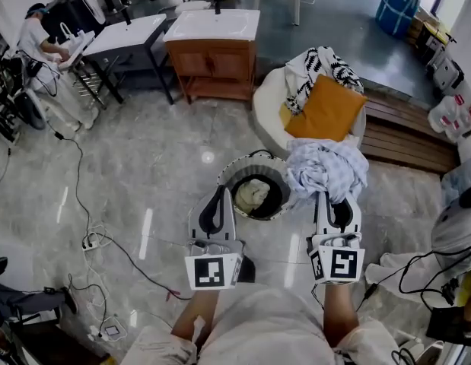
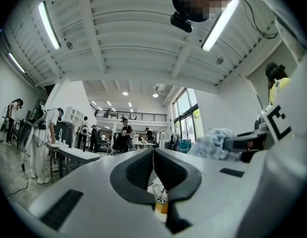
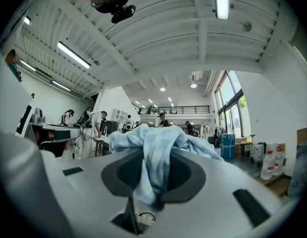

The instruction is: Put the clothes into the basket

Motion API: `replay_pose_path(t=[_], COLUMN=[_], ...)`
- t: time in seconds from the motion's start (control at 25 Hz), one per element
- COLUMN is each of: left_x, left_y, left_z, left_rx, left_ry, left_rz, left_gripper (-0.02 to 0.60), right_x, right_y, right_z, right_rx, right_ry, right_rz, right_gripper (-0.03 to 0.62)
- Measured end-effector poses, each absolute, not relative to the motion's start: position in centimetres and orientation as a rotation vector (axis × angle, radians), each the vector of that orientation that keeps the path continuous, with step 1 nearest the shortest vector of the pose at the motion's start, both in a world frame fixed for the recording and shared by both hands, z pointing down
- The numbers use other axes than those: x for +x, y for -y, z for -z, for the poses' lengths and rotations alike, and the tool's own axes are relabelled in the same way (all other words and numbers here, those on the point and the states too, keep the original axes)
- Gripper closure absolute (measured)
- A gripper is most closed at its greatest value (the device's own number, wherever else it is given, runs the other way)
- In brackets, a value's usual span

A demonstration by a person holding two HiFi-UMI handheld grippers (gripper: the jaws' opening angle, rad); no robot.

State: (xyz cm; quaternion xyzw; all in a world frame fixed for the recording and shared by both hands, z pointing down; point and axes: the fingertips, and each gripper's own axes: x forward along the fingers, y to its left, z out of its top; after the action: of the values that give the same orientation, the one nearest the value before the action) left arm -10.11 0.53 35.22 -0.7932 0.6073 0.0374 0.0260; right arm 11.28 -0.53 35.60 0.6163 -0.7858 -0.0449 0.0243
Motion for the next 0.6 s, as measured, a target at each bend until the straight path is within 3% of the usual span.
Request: replay_pose_path(t=[0.6], left_x=[-14.7], left_y=[11.4], left_z=[-36.0], left_rx=[-2.527], left_ry=[-1.803], left_rz=[-0.126], left_gripper=[0.574], right_x=[5.4], right_y=[11.4], right_z=[-37.7], right_rx=[1.922], right_ry=[2.382], right_rz=[0.049], right_gripper=[0.511])
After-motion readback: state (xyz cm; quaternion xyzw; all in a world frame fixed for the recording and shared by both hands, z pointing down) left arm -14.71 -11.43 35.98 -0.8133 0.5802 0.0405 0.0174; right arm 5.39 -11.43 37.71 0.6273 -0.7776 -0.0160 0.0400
